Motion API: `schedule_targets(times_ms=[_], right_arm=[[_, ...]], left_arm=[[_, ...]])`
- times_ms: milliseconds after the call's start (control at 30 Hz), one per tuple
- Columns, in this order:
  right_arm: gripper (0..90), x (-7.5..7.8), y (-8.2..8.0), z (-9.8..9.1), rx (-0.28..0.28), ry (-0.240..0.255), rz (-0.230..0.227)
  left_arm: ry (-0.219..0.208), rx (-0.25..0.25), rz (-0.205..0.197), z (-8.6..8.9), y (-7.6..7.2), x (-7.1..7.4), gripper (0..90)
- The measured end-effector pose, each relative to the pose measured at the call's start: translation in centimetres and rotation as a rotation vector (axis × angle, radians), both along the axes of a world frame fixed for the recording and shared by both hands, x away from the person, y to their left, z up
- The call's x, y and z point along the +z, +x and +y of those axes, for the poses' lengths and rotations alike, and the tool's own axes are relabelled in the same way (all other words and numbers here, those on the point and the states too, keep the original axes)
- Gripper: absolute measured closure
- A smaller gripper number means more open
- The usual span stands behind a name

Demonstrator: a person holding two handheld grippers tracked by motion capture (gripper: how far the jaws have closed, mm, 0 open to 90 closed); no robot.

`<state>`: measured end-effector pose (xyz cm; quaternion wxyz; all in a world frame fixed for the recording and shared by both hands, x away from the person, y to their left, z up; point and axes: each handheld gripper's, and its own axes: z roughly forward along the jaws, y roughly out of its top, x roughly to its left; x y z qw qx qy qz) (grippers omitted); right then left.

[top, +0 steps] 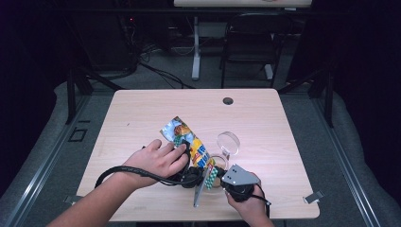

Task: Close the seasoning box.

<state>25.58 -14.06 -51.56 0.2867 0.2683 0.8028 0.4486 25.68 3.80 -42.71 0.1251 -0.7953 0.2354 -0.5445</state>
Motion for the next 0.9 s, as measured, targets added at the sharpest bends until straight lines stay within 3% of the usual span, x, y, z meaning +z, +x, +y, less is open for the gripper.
schedule_targets(times_ms=[900], right_arm=[[90.0, -0.02, 0.03, -0.02, -0.002, 0.010, 0.000]], left_arm=[[0.003, -0.002, -0.001, -0.14, 0.03, 0.12, 87.8]])
